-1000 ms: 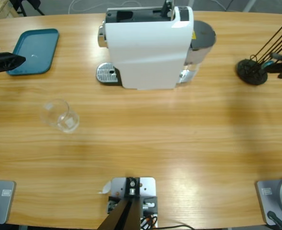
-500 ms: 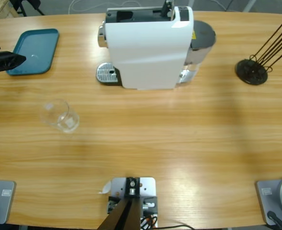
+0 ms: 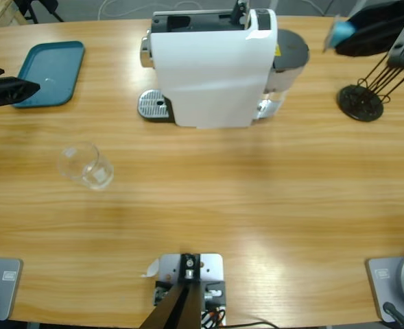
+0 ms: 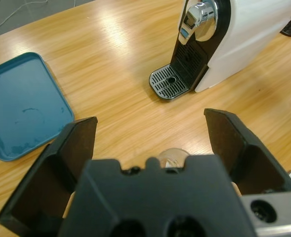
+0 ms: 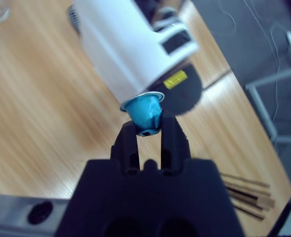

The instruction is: Pour coffee

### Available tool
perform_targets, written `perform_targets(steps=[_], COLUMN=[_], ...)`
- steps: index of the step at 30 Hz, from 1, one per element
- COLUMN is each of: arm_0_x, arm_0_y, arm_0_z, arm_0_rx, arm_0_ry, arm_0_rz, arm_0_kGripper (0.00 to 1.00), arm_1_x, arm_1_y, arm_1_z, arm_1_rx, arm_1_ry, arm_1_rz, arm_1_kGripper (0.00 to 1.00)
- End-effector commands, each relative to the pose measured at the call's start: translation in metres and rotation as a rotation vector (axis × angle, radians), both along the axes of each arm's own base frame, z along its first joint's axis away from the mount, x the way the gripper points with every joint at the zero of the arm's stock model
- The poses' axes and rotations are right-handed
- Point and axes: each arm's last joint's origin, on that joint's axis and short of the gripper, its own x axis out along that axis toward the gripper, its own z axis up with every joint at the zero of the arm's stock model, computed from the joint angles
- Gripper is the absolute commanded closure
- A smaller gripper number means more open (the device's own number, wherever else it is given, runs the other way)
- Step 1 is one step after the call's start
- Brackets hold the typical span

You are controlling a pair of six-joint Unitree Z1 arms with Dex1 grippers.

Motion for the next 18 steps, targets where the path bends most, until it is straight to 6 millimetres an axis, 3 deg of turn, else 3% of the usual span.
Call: perform_targets(steps=[1, 7, 14, 18], arm_0_x=[0.0, 0.001, 0.004, 0.004], arm_0_y=[-0.001, -0.001, -0.004, -0.003], arm_0_z=[-0.013, -0.014, -0.016, -0.016], arm_0_rx=[0.018, 0.022, 0.029, 0.027], arm_0_ry=[0.04, 0.044, 0.052, 0.05], arm_0_rz=[-0.008, -0.006, -0.007, -0.007], arm_0_kGripper=[0.069, 0.069, 0.069, 0.069], arm_1_x=[0.023, 0.062, 0.083, 0.1], arm_1_y=[0.058, 0.114, 0.138, 0.139], arm_1_z=[-0.014, -0.017, -0.029, -0.032], arm_1_rx=[-0.076, -0.099, -0.11, -0.087], arm_1_ry=[0.023, -0.002, -0.04, -0.079], arm_1_rz=[0.282, 0.384, 0.396, 0.353], arm_1_kGripper=[1.0, 1.0, 1.0, 1.0])
